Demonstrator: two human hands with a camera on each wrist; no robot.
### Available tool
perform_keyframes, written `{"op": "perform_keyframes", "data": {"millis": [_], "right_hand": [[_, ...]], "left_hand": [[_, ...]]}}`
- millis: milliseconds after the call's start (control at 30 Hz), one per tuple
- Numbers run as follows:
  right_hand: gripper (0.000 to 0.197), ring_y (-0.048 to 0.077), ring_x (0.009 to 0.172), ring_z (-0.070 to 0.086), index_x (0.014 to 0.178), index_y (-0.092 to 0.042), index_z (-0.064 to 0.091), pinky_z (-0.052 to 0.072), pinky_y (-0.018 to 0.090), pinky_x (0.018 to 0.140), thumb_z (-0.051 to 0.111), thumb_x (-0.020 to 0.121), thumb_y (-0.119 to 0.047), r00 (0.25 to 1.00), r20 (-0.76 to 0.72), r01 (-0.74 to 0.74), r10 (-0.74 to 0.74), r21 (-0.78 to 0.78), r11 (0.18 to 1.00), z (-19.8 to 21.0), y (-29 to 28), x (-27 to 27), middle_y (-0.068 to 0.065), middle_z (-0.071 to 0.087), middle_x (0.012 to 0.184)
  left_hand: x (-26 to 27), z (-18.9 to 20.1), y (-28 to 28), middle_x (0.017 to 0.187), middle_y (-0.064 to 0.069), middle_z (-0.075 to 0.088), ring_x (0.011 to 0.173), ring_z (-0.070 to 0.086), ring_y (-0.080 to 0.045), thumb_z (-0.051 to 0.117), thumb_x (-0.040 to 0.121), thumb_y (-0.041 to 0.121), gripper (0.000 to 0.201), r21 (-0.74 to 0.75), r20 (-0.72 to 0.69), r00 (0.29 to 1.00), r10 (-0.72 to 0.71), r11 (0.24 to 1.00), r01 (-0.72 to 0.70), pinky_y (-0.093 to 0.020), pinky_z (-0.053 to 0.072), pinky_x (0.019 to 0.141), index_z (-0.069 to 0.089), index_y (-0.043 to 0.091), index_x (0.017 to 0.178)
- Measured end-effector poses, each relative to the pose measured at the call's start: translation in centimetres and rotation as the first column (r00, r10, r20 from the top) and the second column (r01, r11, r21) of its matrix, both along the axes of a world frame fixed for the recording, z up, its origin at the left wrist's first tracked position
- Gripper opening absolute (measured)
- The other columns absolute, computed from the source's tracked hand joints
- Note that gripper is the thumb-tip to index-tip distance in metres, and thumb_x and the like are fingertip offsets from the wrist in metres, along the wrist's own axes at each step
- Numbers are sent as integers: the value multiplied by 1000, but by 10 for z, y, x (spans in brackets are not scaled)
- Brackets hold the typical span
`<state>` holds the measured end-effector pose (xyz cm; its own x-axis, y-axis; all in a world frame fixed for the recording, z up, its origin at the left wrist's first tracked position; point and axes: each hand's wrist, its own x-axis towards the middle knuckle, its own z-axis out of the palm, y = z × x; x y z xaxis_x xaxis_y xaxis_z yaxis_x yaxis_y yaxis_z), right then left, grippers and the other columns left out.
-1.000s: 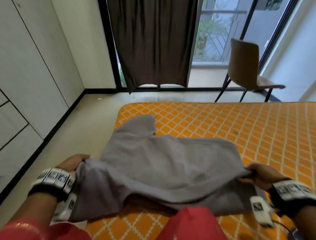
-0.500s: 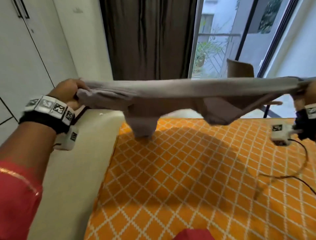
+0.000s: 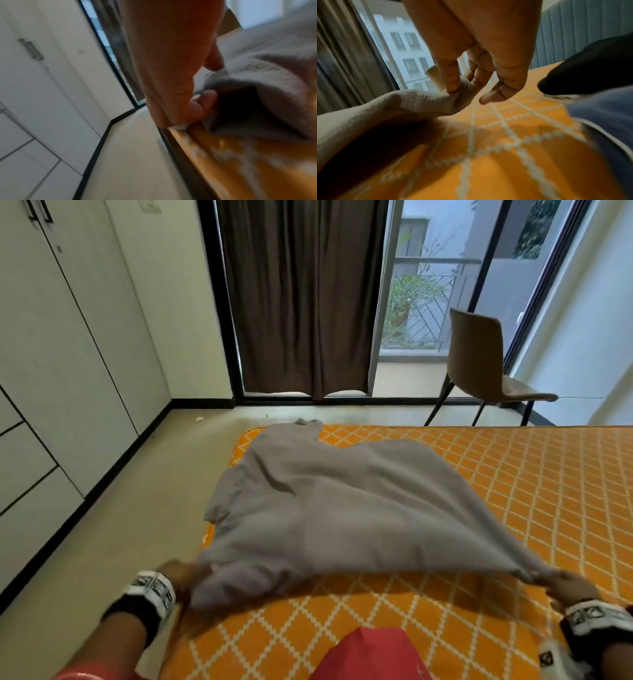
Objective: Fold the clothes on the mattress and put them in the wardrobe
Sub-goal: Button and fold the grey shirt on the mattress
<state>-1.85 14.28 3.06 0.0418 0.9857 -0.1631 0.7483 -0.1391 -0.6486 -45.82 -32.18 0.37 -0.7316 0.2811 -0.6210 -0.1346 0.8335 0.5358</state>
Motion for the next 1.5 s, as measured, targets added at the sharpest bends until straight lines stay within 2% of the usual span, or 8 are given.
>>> {"op": "perform_keyframes", "data": {"millis": [133,400,700,800,1033,1267,1400,1500], "right_hand": [[20,40,85,60,91,12,68,49,46,82,73,84,-7,998,17,69,-67,-267,961,-61,-48,55,29,67,97],[21,40,83,62,93,3,65,46,43,77,66,89,-18,995,-52,71,-81,-173,982,-77,-29,72,22,67,93],[32,41,71,68,105,3,52,56,58,73,72,87,-15,987,-157,-6,-22,-178,984,-67,-37,102,29,67,74],[31,41,76,64,109,-6,48,53,47,69,68,86,0,983,-182,-59,15,-242,969,-55,-50,110,34,64,82],[21,28,76,68,81,-7,76,50,30,61,77,73,12,914,86,-344,396,-352,871,-44,-68,117,9,75,81],[22,13,70,64,55,-45,70,50,33,66,79,57,-66,820,260,-456,510,-242,857,-101,-30,132,-3,68,69],[9,29,85,59,76,-15,73,43,45,84,77,79,-8,917,3,-391,399,-196,899,-56,-59,97,14,65,95],[38,36,75,53,64,-13,69,39,45,82,53,96,-4,955,-122,-288,270,-162,944,-46,-52,83,17,60,79]], "left_hand": [[28,-30,-4,128,-13,63,114,60,-24,58,87,53,58,-255,-135,937,-323,925,282,-25,44,85,65,9,124],[13,-2,-5,109,-22,59,102,57,-35,41,104,23,24,370,-394,900,185,928,-28,-43,44,87,49,1,108],[40,33,-46,106,-26,58,86,59,-34,65,90,37,51,49,-266,964,9,999,4,-37,43,65,32,9,117],[39,29,-60,123,-26,55,98,59,-35,76,82,36,83,-145,-234,957,-172,979,141,-35,43,73,21,14,140],[34,8,-78,118,-25,58,100,57,-30,68,88,15,64,-288,-166,942,-292,928,237,-29,37,72,30,9,139],[24,-7,-91,96,-19,62,79,56,-26,68,84,5,42,-226,-142,939,-313,934,277,-29,37,62,45,17,118],[3,-8,-89,94,-22,72,78,67,-20,63,82,-13,26,-172,-193,909,-370,924,340,-24,49,67,75,9,74],[-10,0,-72,97,-7,75,83,68,-11,63,90,8,15,-212,-128,895,-427,894,396,-19,50,82,78,10,91]]}}
